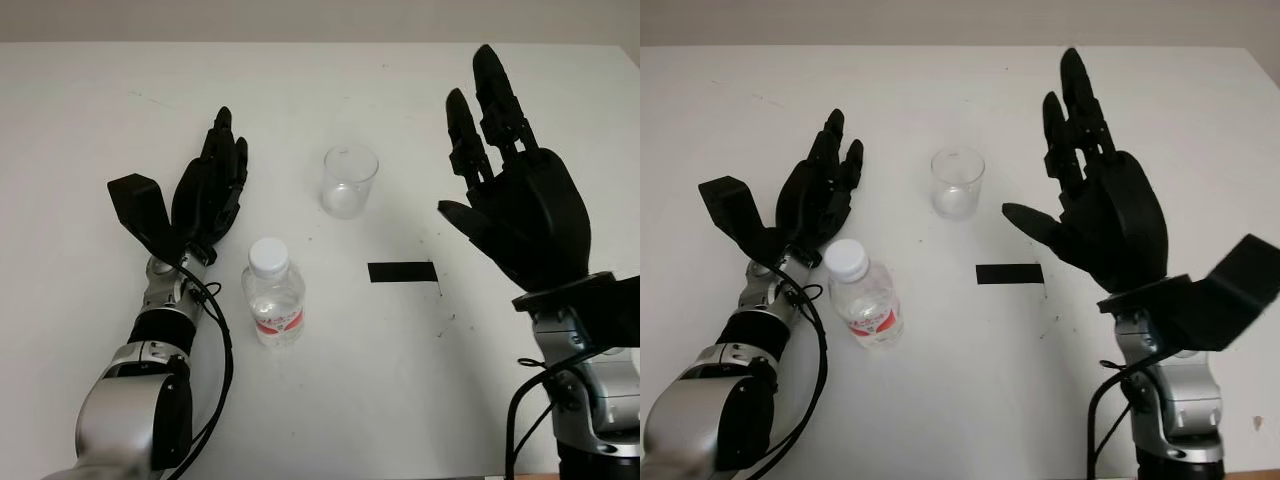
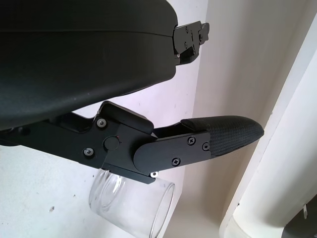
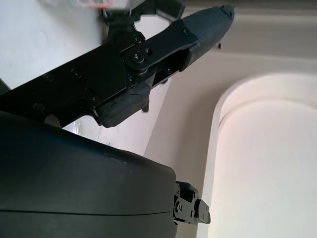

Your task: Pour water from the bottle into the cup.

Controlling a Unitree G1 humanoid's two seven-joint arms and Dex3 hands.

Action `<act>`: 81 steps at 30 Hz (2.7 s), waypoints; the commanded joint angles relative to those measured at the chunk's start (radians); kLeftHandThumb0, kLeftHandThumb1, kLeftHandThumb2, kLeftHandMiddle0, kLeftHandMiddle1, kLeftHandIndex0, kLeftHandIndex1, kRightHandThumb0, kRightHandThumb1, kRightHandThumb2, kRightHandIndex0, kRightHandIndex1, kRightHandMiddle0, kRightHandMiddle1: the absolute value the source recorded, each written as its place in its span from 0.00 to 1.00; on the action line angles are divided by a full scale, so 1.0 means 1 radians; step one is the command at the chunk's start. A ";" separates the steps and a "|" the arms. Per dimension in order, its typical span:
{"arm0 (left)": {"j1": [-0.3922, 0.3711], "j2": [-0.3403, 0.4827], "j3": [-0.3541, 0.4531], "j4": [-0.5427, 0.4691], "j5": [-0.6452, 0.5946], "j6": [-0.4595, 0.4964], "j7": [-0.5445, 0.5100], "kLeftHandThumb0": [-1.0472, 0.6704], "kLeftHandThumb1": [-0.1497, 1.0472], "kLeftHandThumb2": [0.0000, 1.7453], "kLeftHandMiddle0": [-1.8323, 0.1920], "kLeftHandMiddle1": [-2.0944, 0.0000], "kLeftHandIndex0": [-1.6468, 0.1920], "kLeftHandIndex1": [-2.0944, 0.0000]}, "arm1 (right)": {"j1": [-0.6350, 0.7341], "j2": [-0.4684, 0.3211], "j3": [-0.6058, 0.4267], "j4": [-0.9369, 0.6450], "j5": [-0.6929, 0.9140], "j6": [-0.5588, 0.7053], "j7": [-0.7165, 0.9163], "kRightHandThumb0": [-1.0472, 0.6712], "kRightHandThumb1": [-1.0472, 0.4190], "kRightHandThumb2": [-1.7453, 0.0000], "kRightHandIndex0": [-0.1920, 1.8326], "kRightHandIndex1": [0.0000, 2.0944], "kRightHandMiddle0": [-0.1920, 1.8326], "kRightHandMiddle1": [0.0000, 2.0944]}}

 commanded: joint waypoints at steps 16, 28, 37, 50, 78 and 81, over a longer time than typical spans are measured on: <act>0.001 -0.006 0.000 0.002 -0.002 -0.005 0.010 0.12 1.00 0.34 1.00 1.00 1.00 1.00 | -0.091 -0.011 0.137 0.042 0.032 0.004 0.180 0.07 0.18 0.98 0.00 0.00 0.00 0.00; -0.014 -0.008 0.004 0.023 -0.006 -0.006 0.013 0.12 1.00 0.35 1.00 1.00 1.00 1.00 | -0.215 0.029 0.207 0.181 0.004 0.023 0.199 0.06 0.19 0.97 0.00 0.00 0.00 0.00; -0.024 -0.008 -0.002 0.035 0.007 -0.016 0.024 0.12 1.00 0.35 1.00 1.00 1.00 1.00 | -0.257 0.073 0.271 0.291 -0.078 -0.049 0.234 0.04 0.19 0.97 0.00 0.00 0.00 0.00; -0.036 -0.011 0.002 0.049 0.002 -0.021 0.017 0.13 1.00 0.36 1.00 1.00 1.00 1.00 | -0.327 0.025 0.365 0.387 -0.169 -0.079 0.411 0.02 0.24 0.98 0.00 0.00 0.00 0.00; -0.023 -0.014 0.004 0.028 -0.004 -0.020 0.028 0.13 1.00 0.35 1.00 1.00 1.00 1.00 | -0.237 0.097 0.433 0.469 -0.253 -0.030 0.388 0.11 0.26 0.97 0.16 0.18 0.01 0.47; -0.023 -0.016 0.005 0.030 -0.005 -0.020 0.029 0.13 1.00 0.35 1.00 1.00 1.00 1.00 | -0.235 0.105 0.441 0.487 -0.263 -0.051 0.389 0.13 0.27 0.97 0.15 0.45 0.04 0.63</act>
